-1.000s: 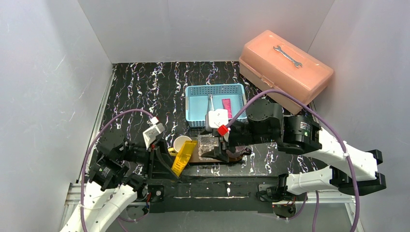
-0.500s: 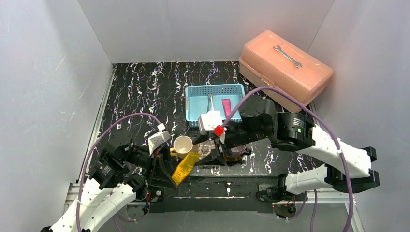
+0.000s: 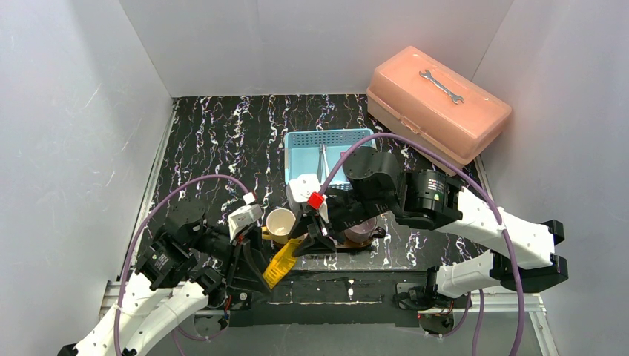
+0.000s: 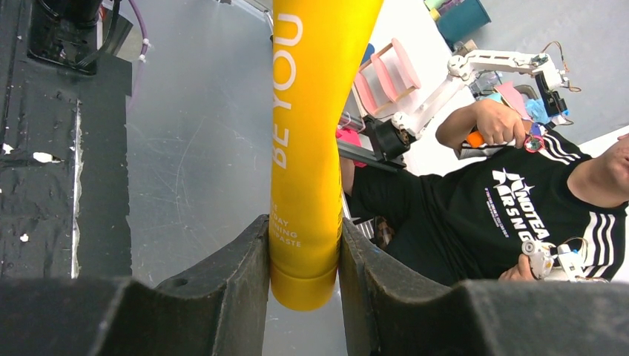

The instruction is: Prepare toiletry sets of a toothbrush and toothpaste on the tray

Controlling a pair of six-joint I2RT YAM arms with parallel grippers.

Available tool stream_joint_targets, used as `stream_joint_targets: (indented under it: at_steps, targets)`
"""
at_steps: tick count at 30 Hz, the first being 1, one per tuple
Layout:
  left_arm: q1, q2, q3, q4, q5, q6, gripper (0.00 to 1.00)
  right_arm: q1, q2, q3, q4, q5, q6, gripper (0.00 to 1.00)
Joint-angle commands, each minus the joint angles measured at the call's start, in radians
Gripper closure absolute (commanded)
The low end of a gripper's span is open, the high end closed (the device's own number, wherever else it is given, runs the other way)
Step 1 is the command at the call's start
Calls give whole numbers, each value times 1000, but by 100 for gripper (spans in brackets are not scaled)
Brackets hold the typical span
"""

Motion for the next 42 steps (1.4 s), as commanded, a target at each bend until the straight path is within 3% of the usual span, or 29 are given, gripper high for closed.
stream_joint_targets:
  at_steps: [1, 5, 8, 12, 13, 14, 15, 18, 22, 26, 34, 42]
  targets:
    - [-12, 0, 42, -10, 12, 30, 100, 4, 4, 55, 1, -56, 8, 58]
    - [-14, 1, 46, -20, 11, 41, 100, 4, 19, 60, -13, -97, 7, 75]
    - [-16, 5, 51, -30, 7, 49, 100, 4, 29, 61, -25, -115, 5, 99]
    - [-16, 10, 57, -50, -5, 67, 100, 4, 31, 52, -20, -123, 5, 99]
    - [-17, 13, 60, -67, -13, 81, 95, 4, 28, 50, -18, -124, 6, 99]
    - [-17, 16, 66, -87, -23, 96, 85, 4, 26, 45, -17, -123, 6, 99]
    - [-17, 18, 71, -106, -37, 112, 69, 4, 23, 43, -18, -115, 6, 99]
    - [-17, 27, 88, -164, -77, 156, 45, 4, 13, 37, -24, -83, 10, 99]
    - [-17, 42, 110, -216, -141, 199, 27, 4, 5, 40, -44, -42, 18, 99]
    - [-16, 62, 139, -276, -265, 238, 18, 4, -5, 46, -72, 17, 28, 99]
    - [-17, 69, 184, -325, -598, 250, 12, 4, 1, 39, -81, 162, 103, 99]
    - [-17, 86, 191, -304, -676, 248, 9, 4, 27, 23, -39, 220, 160, 99]
